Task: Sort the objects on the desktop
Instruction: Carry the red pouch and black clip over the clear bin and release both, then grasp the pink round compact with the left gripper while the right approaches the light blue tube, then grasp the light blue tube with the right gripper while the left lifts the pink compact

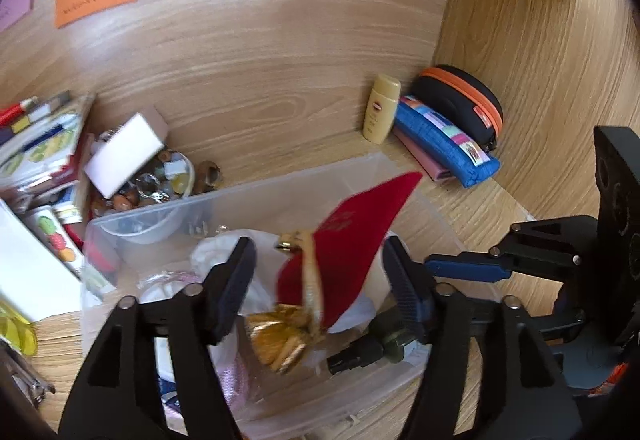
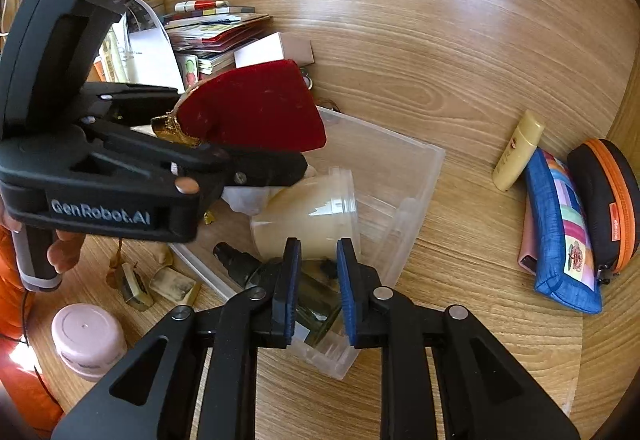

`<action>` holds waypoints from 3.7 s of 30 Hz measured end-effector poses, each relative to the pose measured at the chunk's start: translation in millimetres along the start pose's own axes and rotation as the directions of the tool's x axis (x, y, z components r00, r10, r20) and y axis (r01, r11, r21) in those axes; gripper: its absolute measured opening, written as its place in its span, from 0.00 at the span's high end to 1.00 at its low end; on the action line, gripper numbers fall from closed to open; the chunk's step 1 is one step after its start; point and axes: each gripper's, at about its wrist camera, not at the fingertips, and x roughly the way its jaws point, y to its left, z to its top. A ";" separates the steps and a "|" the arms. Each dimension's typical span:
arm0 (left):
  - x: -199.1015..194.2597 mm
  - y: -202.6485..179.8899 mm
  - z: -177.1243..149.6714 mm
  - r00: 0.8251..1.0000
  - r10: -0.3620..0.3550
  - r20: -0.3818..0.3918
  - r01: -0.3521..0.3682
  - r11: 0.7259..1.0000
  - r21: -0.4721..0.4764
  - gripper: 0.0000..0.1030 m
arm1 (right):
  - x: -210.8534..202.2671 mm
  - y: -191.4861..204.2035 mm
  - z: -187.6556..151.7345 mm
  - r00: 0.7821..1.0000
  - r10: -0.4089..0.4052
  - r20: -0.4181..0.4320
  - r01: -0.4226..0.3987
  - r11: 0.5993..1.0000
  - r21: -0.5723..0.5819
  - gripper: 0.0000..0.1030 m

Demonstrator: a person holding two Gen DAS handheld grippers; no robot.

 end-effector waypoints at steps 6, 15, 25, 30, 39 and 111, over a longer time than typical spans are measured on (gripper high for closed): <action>-21.0 10.8 -3.2 0.999 0.025 0.043 -0.025 1.000 -0.017 0.26 | -10.5 3.1 -0.5 0.999 -0.024 0.032 0.024 1.000 -0.008 0.67; -47.3 10.4 -12.3 0.995 0.054 0.085 -0.052 0.998 -0.019 0.21 | -26.8 8.2 -2.2 0.998 -0.026 0.058 0.026 1.000 0.000 0.57; -78.1 3.0 -33.2 0.985 0.114 0.127 -0.112 0.993 -0.020 0.11 | -49.6 25.0 -14.7 0.994 -0.031 0.106 0.033 0.999 -0.016 0.36; -91.5 -3.6 -51.3 0.983 0.119 0.137 -0.116 0.993 -0.032 0.09 | -58.7 32.4 -25.7 0.993 -0.043 0.108 0.045 0.999 -0.024 0.26; -100.1 -16.1 -86.1 0.985 0.121 0.120 -0.113 0.991 -0.067 0.08 | -71.8 45.0 -51.5 0.995 -0.025 0.099 0.028 0.999 -0.032 0.25; -56.5 -40.4 -164.9 0.998 0.006 -0.067 -0.022 0.972 -0.234 0.39 | -43.9 97.1 -112.6 0.994 0.101 -0.050 -0.104 0.991 -0.080 0.78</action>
